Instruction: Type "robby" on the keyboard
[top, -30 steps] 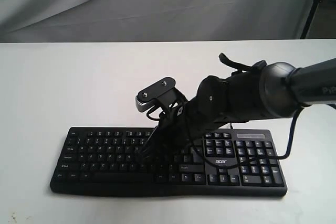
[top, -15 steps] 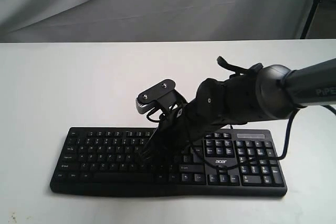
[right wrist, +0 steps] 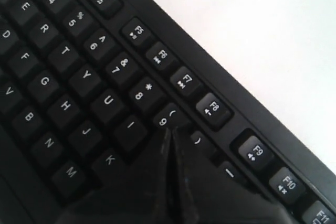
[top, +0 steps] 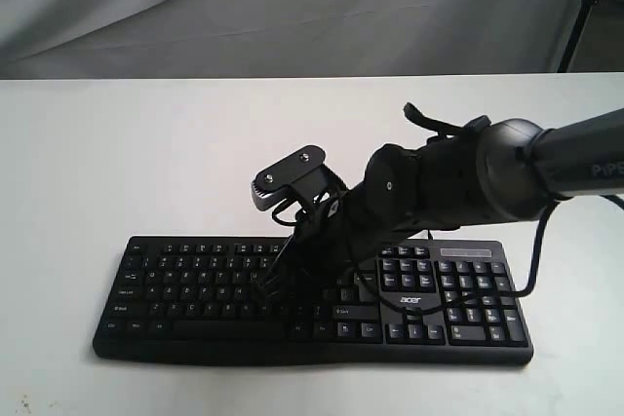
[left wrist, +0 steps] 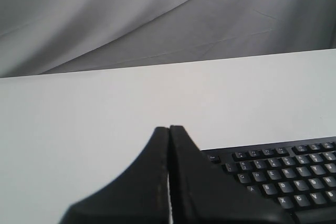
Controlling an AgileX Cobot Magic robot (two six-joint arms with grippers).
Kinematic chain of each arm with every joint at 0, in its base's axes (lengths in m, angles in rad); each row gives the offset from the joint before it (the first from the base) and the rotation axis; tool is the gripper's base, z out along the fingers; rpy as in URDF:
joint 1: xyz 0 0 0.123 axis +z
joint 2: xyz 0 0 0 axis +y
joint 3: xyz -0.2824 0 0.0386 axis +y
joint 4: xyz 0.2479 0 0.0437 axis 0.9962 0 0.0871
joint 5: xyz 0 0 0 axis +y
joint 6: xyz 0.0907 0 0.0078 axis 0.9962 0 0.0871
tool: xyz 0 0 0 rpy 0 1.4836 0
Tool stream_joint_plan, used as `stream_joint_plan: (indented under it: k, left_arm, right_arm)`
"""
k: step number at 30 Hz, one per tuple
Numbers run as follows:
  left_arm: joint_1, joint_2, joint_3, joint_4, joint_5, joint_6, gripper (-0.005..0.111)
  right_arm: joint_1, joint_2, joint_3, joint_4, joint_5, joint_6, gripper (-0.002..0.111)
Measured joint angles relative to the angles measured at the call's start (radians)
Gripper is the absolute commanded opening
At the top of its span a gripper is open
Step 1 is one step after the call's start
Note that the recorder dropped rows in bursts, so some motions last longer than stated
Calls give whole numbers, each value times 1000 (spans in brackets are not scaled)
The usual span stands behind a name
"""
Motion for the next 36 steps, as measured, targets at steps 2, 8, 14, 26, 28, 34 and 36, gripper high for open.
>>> stream_joint_plan:
  k: [2, 8, 14, 26, 28, 34, 36]
  left_arm:
    - [0, 0, 0, 0, 0, 0, 0]
    - [0, 0, 0, 0, 0, 0, 0]
    - [0, 0, 0, 0, 0, 0, 0]
    - [0, 0, 0, 0, 0, 0, 0]
    - [0, 0, 0, 0, 0, 0, 0]
    - [0, 0, 0, 0, 0, 0, 0]
    - [0, 0, 0, 0, 0, 0, 0]
  right_arm:
    - [0, -16, 0, -5, 3, 0, 0]
    - [13, -65, -17, -13, 33, -2, 0]
    - [128, -19, -151, -6, 94, -2, 0]
    - [150, 27, -151, -2, 133, -2, 0]
    - [150, 27, -146, -9, 133, -2, 0]
    - [150, 31, -146, -13, 133, -2, 0]
    - [150, 41, -146, -13, 133, -2, 0]
